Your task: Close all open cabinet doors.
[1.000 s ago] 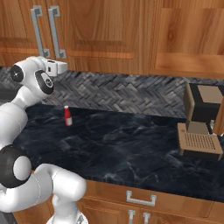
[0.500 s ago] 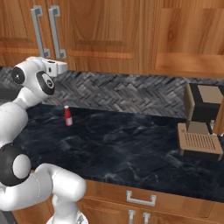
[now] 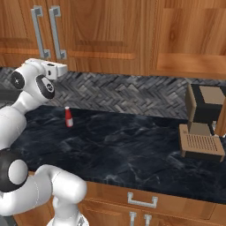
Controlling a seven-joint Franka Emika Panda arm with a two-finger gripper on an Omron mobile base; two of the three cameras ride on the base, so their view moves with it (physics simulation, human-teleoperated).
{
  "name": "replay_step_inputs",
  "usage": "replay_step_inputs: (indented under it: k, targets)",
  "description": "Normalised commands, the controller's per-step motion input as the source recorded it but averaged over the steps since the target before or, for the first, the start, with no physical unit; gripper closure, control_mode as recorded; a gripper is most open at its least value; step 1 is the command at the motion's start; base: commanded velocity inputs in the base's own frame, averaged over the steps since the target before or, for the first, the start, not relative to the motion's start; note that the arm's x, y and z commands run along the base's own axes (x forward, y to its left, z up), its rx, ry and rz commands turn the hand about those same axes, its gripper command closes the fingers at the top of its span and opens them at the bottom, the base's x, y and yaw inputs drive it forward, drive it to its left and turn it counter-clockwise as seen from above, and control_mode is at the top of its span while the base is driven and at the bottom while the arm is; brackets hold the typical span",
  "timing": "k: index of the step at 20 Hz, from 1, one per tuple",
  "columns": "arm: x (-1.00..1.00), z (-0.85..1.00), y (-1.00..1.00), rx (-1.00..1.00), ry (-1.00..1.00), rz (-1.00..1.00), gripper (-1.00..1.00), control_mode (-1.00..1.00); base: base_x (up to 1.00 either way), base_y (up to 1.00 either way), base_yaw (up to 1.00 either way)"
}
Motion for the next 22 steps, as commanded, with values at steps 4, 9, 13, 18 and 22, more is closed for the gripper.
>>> replay_step_inputs:
  k: [4,9,13,18,22]
  targets:
    - [-0.39,0.18,0.00,0.00,0.02,0.00,-1.00,-1.00,0.00,0.00,0.00]
    - [-0.39,0.27,0.00,0.00,0.05,0.00,-1.00,-1.00,0.00,0.00,0.00]
    - [-0.42,0.23,0.00,0.00,0.07,0.00,-1.00,-1.00,0.00,0.00,0.00]
    - [-0.61,0.23,-0.10,0.00,0.11,0.00,-1.00,-1.00,0.00,0.00,0.00]
    - [-0.58,0.11,-0.28,0.00,0.10,0.01,-1.00,-1.00,0.00,0.00,0.00]
